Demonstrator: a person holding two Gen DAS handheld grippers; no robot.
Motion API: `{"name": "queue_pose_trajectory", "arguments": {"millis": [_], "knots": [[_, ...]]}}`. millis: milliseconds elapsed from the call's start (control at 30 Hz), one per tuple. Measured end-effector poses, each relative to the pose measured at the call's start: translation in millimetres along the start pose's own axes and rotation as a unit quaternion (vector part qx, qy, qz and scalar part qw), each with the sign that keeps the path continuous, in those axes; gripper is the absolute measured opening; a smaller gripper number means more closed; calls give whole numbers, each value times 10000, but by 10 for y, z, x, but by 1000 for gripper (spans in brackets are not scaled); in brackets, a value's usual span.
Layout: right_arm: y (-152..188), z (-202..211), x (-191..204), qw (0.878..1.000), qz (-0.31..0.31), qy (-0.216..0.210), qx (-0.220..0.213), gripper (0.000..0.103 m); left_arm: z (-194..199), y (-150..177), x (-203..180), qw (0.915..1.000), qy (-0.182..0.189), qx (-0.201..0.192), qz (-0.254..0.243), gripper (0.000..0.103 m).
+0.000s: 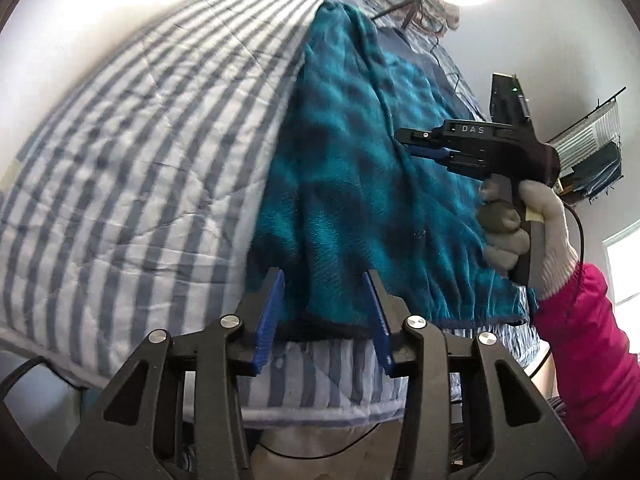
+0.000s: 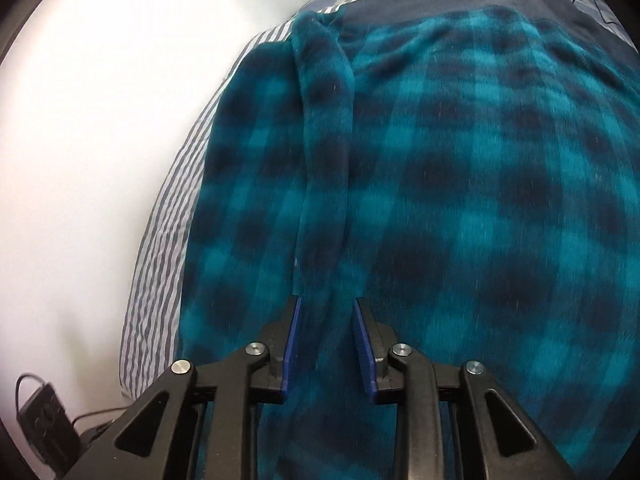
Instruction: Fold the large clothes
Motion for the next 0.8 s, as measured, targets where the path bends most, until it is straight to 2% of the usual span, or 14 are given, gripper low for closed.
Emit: {"name": "queue_pose_trajectory", "arguments": {"millis": [100,200,233,267,300,333,433,533,633,733,800], "knots": [[54,42,-25,10000,-54,-56,-34,24,-109,-34,-19,9996,-264,13,3,41],[41,41,-31,10000,-26,-57,-45,23,-203,-54,10,9995,-280,68,119,41],[49,44,-18,10000,8,-53,-45,20,-229,-53,6,9995,-292,57,101,36],[44,44,-6,10000,29,-49,-41,18,-247,-53,-5,9995,-314,41,64,13],[50,39,13,10000,76,-21,-31,15,-269,-47,-20,9995,-322,59,27,4],[33,15,26,9999,113,-6,-17,10,-281,-55,-37,9995,-318,18,14,2],[29,16,114,9996,237,122,11,3,-249,-79,-85,9990,-386,-223,-94,0],[1,76,251,9991,386,169,-70,2,-50,-109,-78,9982,-348,-487,-57,0],[-23,136,361,9985,490,194,-145,1,97,-130,12,9962,-467,-729,33,0],[5,34,396,9958,714,569,-26,1,-45,-72,125,9978,-504,-419,137,0],[32,-65,388,9931,826,825,100,1,-103,-33,130,9974,-615,-373,64,0]]}}
Point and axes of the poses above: each gripper's, at about its wrist camera, not at the fingertips, and z roughly against the way its jaws point, x to its left, y to its underside, the point moved 5 cm from there along -z, roughly the way its jaws point, and after that the axes turned 7 degrees about z, right-handed, at the moved point
